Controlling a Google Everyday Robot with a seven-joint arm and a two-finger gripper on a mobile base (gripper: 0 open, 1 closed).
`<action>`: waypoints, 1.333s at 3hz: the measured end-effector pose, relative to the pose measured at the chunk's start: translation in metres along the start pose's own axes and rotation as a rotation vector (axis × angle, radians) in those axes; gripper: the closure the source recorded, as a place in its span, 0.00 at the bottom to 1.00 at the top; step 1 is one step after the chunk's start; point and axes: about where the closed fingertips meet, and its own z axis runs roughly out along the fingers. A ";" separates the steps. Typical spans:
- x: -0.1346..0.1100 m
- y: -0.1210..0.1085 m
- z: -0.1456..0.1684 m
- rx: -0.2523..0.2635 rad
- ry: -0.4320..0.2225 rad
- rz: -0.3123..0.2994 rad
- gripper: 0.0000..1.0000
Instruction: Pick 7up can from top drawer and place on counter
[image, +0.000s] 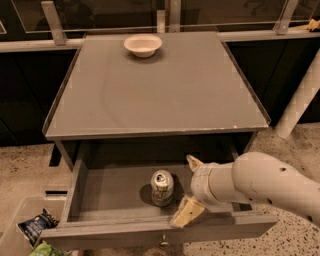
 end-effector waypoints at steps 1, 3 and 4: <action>-0.028 -0.014 -0.007 0.029 -0.023 -0.053 0.00; -0.080 -0.043 0.000 0.079 -0.084 -0.103 0.00; -0.040 -0.030 0.021 0.068 -0.049 -0.031 0.00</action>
Offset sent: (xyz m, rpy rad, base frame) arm 0.0853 0.0771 0.1069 0.0352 -0.2310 0.0872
